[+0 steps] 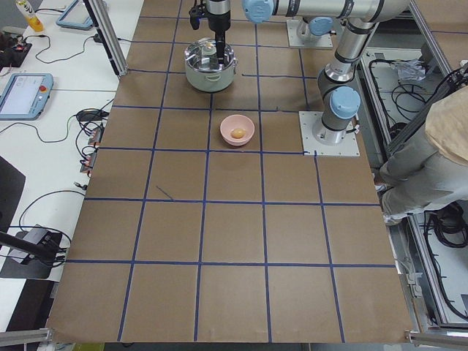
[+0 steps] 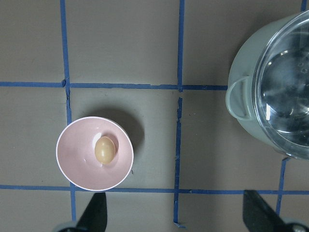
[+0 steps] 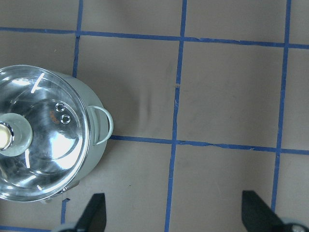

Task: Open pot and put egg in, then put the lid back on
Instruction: 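Move the left gripper down toward the egg in the pink bowl, then lower the left gripper into the pink bowl around the egg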

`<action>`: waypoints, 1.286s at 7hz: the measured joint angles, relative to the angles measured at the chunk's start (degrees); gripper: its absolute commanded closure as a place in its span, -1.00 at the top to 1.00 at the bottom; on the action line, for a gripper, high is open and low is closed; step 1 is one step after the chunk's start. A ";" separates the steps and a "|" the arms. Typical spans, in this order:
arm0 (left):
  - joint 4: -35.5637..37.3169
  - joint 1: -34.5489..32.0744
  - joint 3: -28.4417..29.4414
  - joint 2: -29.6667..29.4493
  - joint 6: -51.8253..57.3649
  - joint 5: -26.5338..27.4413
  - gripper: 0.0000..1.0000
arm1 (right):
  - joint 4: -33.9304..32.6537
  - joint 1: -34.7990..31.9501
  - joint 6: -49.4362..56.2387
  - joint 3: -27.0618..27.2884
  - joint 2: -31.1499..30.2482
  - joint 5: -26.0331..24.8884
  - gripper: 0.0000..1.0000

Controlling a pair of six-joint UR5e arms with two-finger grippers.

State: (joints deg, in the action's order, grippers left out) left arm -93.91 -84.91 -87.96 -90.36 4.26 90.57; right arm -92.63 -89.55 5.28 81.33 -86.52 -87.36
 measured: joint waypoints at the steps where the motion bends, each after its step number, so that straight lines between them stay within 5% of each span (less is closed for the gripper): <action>1: 0.57 0.80 -1.00 -0.05 1.91 -0.04 1.00 | 0.12 -0.12 0.05 0.32 0.17 -0.27 1.00; 6: 13.01 13.24 -18.57 0.72 10.73 -3.59 1.00 | -1.91 -0.09 0.74 3.06 0.92 -0.53 1.00; 9: 29.31 14.39 -31.12 0.56 11.04 -3.41 1.00 | -1.46 0.24 3.04 3.65 -1.07 -3.84 1.00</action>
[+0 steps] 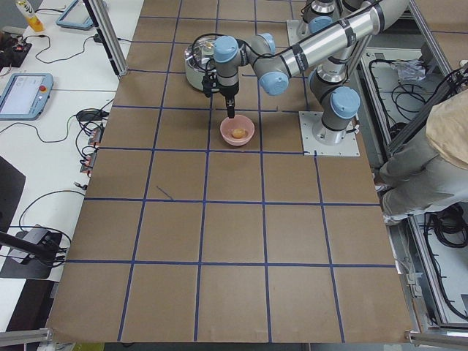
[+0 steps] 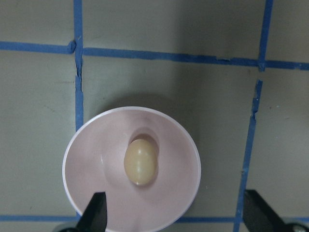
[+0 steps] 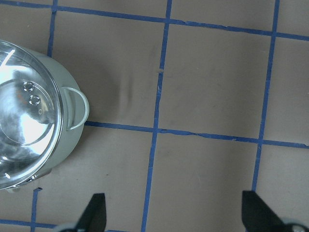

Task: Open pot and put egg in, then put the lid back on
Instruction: 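Lower the left gripper into the pink bowl around the egg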

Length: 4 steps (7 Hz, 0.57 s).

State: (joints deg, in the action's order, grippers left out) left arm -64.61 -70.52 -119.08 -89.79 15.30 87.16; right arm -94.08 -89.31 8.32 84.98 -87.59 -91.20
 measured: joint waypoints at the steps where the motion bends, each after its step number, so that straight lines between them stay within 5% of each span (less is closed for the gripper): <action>1: 3.21 0.17 -2.56 -0.01 0.07 0.33 1.00 | -0.02 -0.13 0.58 0.31 0.05 -0.41 1.00; 4: 5.35 0.86 -5.30 -0.35 -1.03 1.58 1.00 | -0.10 -0.35 1.00 1.56 0.29 -0.67 0.99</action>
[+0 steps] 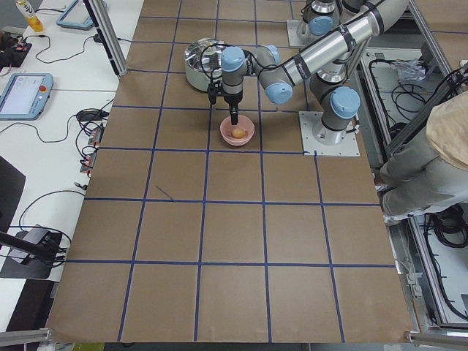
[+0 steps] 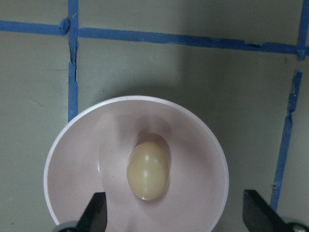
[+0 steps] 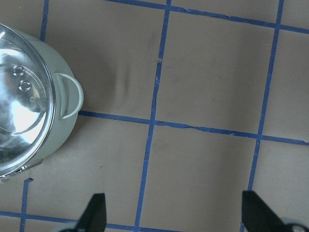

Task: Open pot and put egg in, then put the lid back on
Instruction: 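Lower the left gripper into the pink bowl around the egg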

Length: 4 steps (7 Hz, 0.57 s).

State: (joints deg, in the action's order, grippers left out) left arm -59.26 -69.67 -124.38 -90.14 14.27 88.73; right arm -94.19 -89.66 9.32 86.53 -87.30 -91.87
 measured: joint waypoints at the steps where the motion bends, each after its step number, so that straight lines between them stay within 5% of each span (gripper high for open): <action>1: 0.15 0.09 -0.13 -0.17 -0.44 0.74 1.00 | -0.17 -0.10 -0.01 0.02 0.15 0.53 1.00; 4: 0.25 0.65 -0.41 -2.20 -1.56 2.27 1.00 | -0.37 -0.19 -0.79 -1.24 1.08 3.24 1.00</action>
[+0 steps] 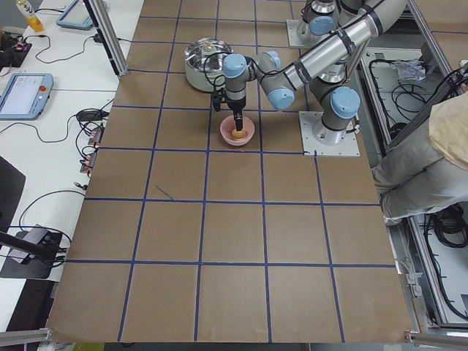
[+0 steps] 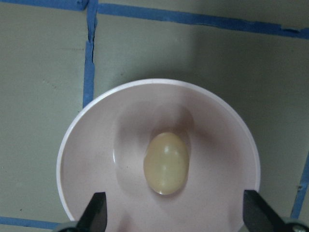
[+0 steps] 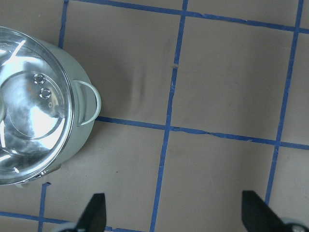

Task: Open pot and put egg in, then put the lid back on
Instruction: 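Lower the left gripper into the pink bowl around the egg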

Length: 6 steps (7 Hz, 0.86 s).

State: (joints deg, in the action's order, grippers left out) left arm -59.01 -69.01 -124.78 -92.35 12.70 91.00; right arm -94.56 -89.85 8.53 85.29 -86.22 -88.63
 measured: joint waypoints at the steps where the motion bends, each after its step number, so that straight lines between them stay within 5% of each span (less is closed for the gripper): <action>1: -0.01 0.26 -0.18 -0.81 -0.99 0.09 0.97 | 0.85 -0.02 -0.31 -1.08 0.53 0.01 1.00; 6: 5.68 0.45 -2.48 -2.97 -2.10 0.50 0.97 | 4.19 -0.24 -1.65 -2.42 1.00 -0.27 1.00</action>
State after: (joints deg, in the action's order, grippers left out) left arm -53.33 -68.56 -127.27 -95.32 10.60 91.50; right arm -90.37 -90.09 6.88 82.87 -85.22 -88.90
